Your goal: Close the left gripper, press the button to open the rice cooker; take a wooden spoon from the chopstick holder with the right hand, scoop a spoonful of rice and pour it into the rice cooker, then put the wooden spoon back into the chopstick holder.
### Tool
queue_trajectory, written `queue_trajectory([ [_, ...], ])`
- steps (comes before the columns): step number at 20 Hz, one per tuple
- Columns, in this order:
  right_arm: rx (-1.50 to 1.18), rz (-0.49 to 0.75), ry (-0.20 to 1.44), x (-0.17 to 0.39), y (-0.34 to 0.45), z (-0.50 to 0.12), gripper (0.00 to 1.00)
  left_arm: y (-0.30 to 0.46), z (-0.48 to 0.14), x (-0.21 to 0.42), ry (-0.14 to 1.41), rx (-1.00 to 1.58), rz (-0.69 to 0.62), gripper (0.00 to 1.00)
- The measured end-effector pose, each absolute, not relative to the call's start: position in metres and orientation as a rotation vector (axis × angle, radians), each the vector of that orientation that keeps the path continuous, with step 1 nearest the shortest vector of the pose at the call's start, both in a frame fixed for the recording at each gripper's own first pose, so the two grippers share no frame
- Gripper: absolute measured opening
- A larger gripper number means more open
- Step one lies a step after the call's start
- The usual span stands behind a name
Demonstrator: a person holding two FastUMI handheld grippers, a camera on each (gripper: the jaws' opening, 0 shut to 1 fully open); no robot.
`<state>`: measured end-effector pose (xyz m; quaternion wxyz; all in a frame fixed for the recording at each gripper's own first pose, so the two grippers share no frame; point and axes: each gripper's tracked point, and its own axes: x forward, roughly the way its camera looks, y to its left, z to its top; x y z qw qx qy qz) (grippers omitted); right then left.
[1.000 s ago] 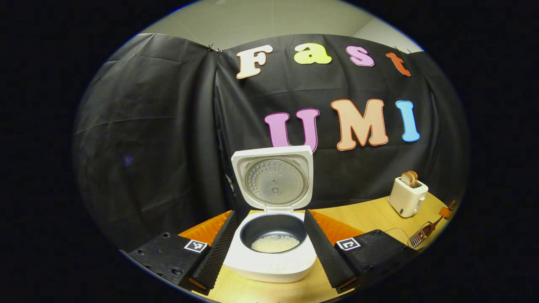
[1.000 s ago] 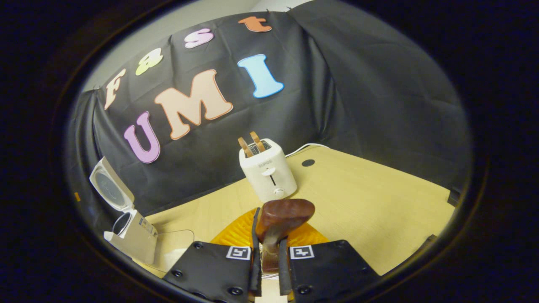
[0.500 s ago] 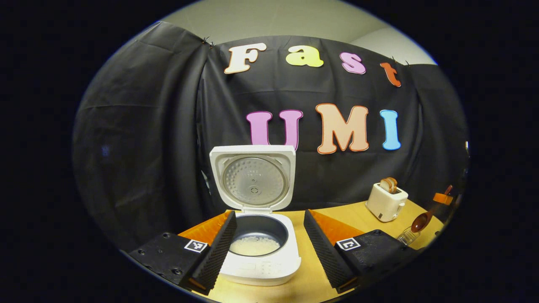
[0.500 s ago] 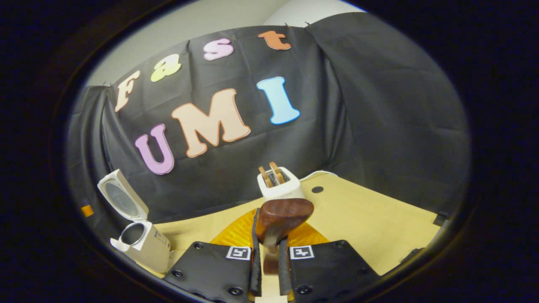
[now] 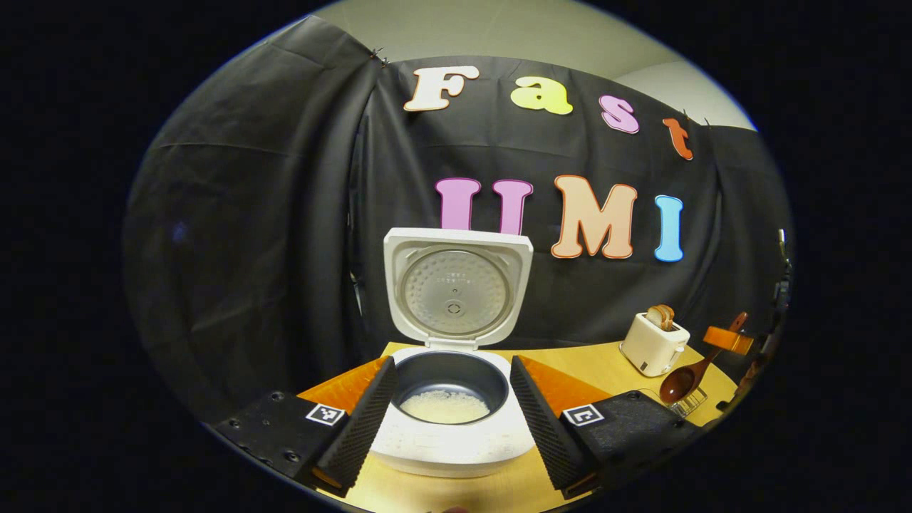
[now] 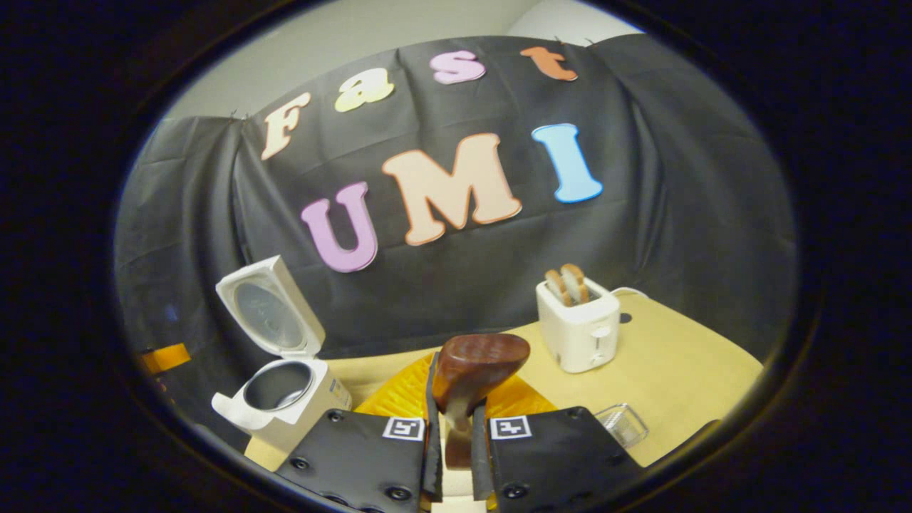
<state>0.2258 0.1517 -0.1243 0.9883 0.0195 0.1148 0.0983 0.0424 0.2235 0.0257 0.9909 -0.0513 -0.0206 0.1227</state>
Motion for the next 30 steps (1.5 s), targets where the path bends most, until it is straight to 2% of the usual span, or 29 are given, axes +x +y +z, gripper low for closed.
queue_trajectory([
  [5,-0.106,0.263,0.317,0.217,0.207,-0.188,0.19,0.25,0.016,0.027,-0.026,-0.084,0.276,0.95],
  [6,-0.137,0.266,0.327,0.217,0.212,-0.199,0.19,0.253,0.012,0.025,-0.017,-0.083,0.277,0.93],
  [11,-0.251,0.255,0.367,0.21,0.225,-0.243,0.21,0.266,-0.001,0.017,0.014,-0.068,0.28,0.95],
  [14,-0.262,0.25,0.397,0.204,0.228,-0.263,0.18,0.269,-0.006,0.014,0.023,-0.067,0.272,0.94],
  [20,-0.022,0.191,0.443,0.205,0.23,-0.268,0.21,0.268,-0.014,0.014,0.038,-0.078,0.256,0.95],
  [30,0.519,0.042,0.501,0.208,0.171,-0.28,0.2,0.258,-0.009,0.018,0.028,-0.069,0.212,0.95],
])
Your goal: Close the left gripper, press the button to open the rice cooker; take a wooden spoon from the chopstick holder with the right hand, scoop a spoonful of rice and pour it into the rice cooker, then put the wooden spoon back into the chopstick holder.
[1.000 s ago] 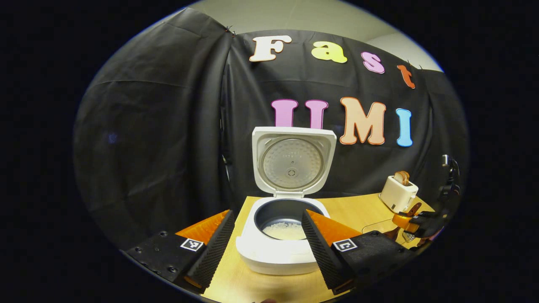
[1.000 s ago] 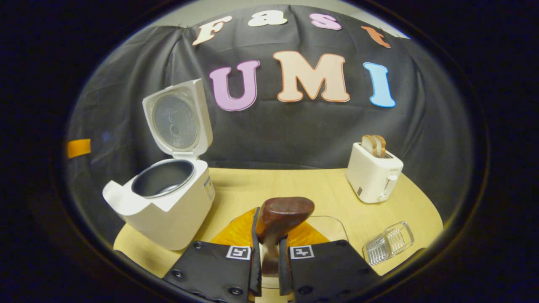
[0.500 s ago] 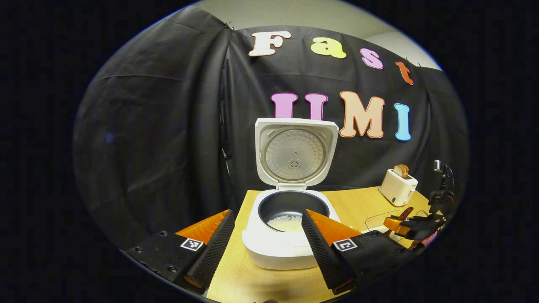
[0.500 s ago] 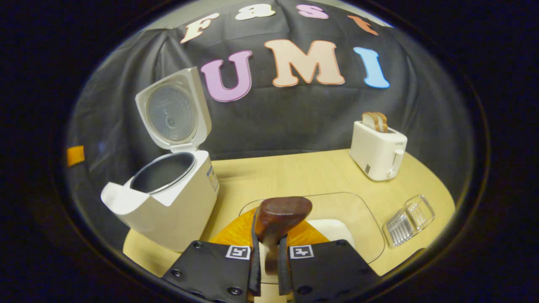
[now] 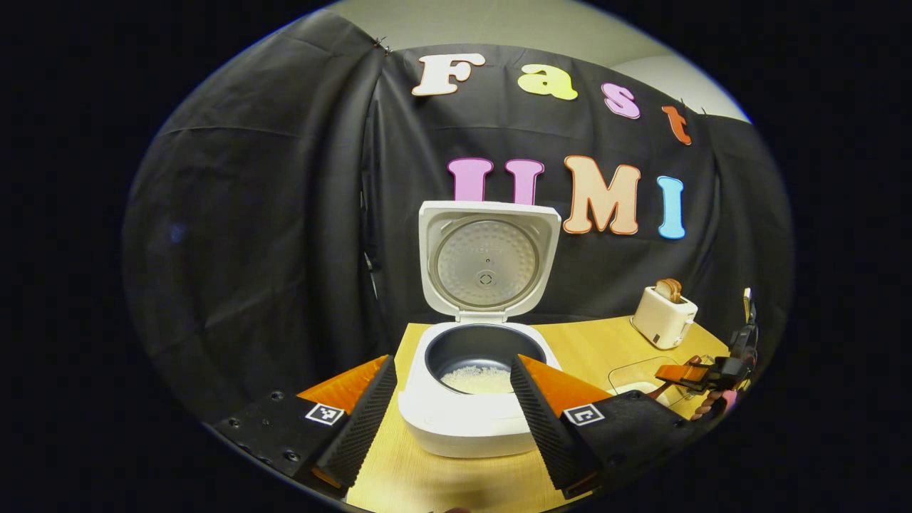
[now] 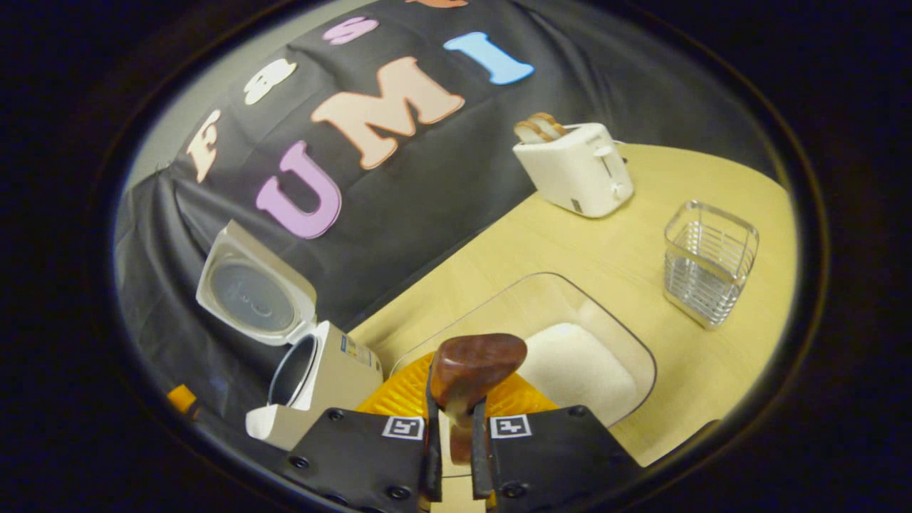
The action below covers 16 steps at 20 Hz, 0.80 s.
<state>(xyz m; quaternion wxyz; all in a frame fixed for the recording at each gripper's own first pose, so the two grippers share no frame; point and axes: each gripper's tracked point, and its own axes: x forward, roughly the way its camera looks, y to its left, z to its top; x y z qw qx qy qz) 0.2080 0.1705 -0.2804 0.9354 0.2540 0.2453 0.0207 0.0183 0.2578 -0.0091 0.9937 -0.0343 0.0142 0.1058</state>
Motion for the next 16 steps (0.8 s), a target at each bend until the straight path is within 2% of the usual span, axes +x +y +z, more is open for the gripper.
queue_trajectory([
  [2,0.594,0.016,0.494,0.207,0.158,-0.281,0.18,0.252,-0.007,0.022,0.025,-0.064,0.193,0.95],
  [3,0.622,0.009,0.49,0.206,0.153,-0.281,0.21,0.25,-0.005,0.023,0.024,-0.059,0.185,0.95],
  [7,0.782,0.0,0.469,0.205,0.143,-0.276,0.19,0.237,-0.002,0.03,0.022,-0.052,0.143,0.95],
  [9,0.859,-0.007,0.453,0.206,0.14,-0.271,0.21,0.233,-0.002,0.033,0.025,-0.049,0.129,0.95],
  [11,0.91,-0.007,0.431,0.207,0.139,-0.26,0.18,0.23,0.0,0.036,0.022,-0.045,0.117,0.95],
  [15,0.972,0.017,0.387,0.209,0.142,-0.231,0.21,0.224,0.002,0.037,0.019,-0.046,0.097,0.95],
  [16,0.974,0.02,0.382,0.209,0.145,-0.224,0.18,0.224,0.001,0.038,0.019,-0.049,0.094,0.95],
])
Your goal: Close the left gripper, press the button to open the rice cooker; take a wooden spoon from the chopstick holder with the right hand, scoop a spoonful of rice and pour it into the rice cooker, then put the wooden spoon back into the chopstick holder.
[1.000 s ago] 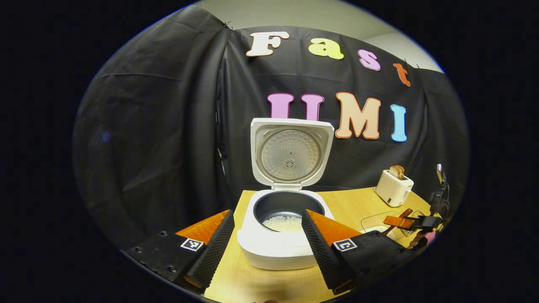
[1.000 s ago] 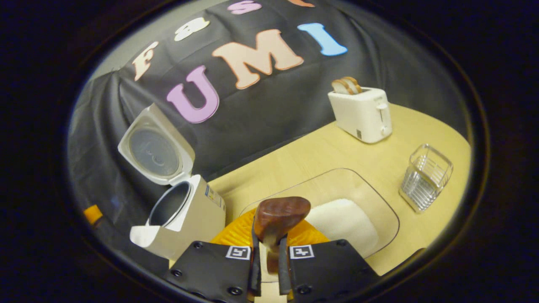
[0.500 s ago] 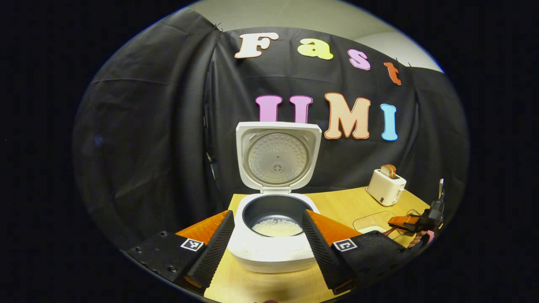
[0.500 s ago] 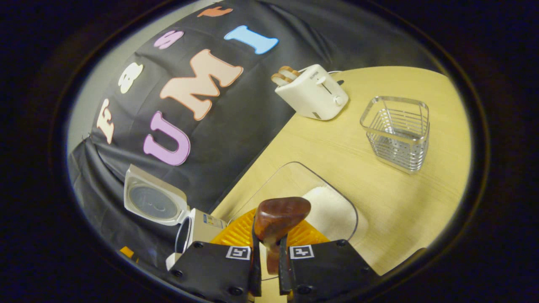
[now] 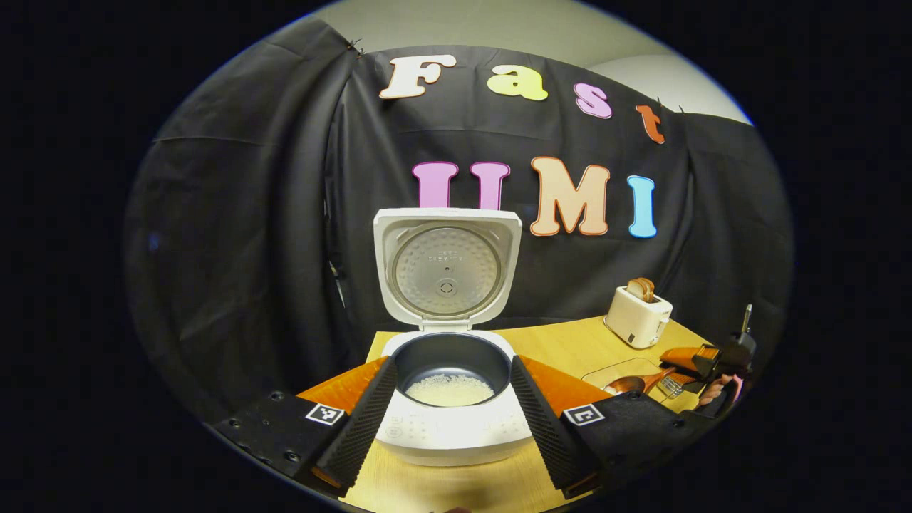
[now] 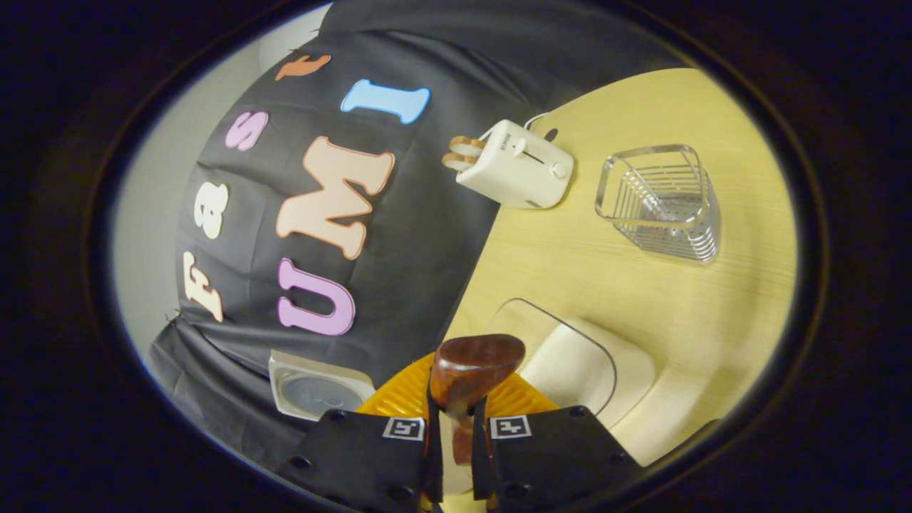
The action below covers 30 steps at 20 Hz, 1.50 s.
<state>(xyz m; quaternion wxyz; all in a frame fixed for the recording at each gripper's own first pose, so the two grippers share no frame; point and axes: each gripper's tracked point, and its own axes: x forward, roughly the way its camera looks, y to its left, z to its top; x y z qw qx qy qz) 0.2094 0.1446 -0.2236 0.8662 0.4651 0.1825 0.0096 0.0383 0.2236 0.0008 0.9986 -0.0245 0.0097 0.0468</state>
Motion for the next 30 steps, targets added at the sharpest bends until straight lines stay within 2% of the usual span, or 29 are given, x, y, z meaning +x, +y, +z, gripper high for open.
queue_trajectory([
  [6,0.963,0.071,0.352,0.213,0.178,-0.171,0.18,0.227,-0.013,0.041,0.031,-0.103,0.082,0.95],
  [16,0.876,0.263,0.381,0.222,0.314,-0.107,0.18,0.238,-0.026,0.041,0.038,-0.132,0.083,0.95],
  [26,0.58,0.403,0.335,0.246,0.451,-0.082,0.19,0.247,-0.035,0.025,0.035,-0.154,0.095,0.96],
  [30,0.338,0.454,0.277,0.246,0.487,-0.087,0.19,0.25,-0.044,0.018,0.05,-0.146,0.095,0.95],
])
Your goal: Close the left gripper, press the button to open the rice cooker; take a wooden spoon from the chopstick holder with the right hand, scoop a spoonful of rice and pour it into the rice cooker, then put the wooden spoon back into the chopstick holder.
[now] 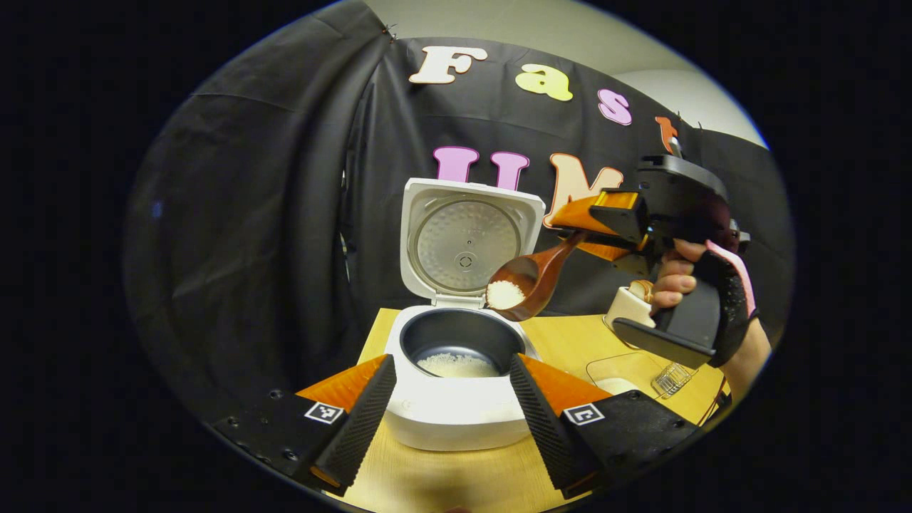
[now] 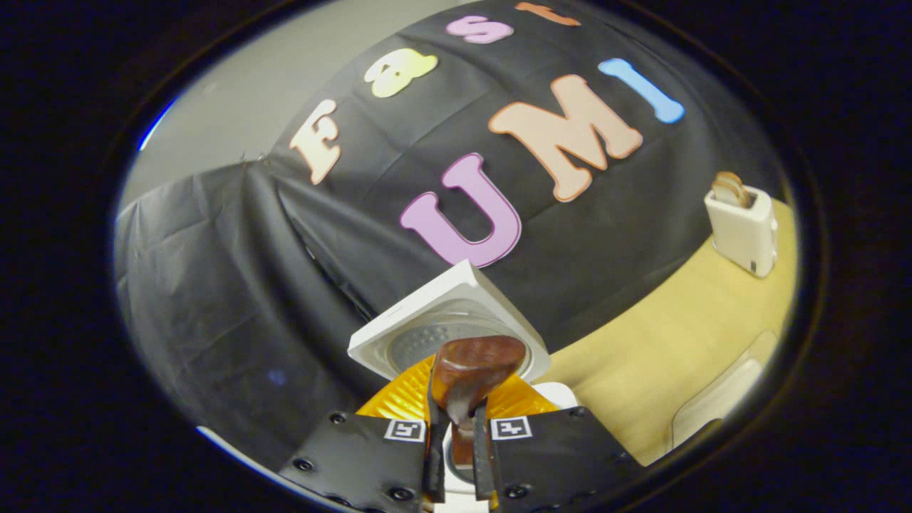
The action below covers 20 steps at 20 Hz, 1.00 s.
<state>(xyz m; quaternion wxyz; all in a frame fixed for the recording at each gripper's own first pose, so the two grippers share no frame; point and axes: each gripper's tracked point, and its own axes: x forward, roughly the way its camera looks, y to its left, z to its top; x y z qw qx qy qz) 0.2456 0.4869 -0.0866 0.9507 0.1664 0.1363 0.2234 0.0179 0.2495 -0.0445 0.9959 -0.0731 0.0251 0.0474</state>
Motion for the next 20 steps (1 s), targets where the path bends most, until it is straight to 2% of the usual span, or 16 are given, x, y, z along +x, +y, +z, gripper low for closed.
queue_trajectory([
  [1,0.252,0.47,0.256,0.244,0.495,-0.089,0.21,0.248,-0.048,0.017,0.058,-0.142,0.091,0.96],
  [3,0.096,0.509,0.211,0.24,0.512,-0.094,0.17,0.248,-0.056,0.012,0.074,-0.125,0.086,0.96],
  [9,-0.312,0.596,0.089,0.225,0.543,-0.114,0.21,0.25,-0.068,0.001,0.093,-0.122,0.092,0.96],
  [12,-0.521,0.628,0.001,0.218,0.55,-0.119,0.17,0.253,-0.068,-0.001,0.093,-0.123,0.094,0.96],
  [15,-0.649,0.66,-0.036,0.213,0.555,-0.132,0.17,0.253,-0.076,-0.006,0.108,-0.114,0.102,0.93],
  [16,-0.686,0.67,-0.05,0.212,0.557,-0.134,0.17,0.254,-0.077,-0.007,0.111,-0.111,0.104,0.96],
  [20,-0.773,0.691,-0.081,0.207,0.557,-0.143,0.19,0.254,-0.078,-0.009,0.116,-0.11,0.11,0.95],
])
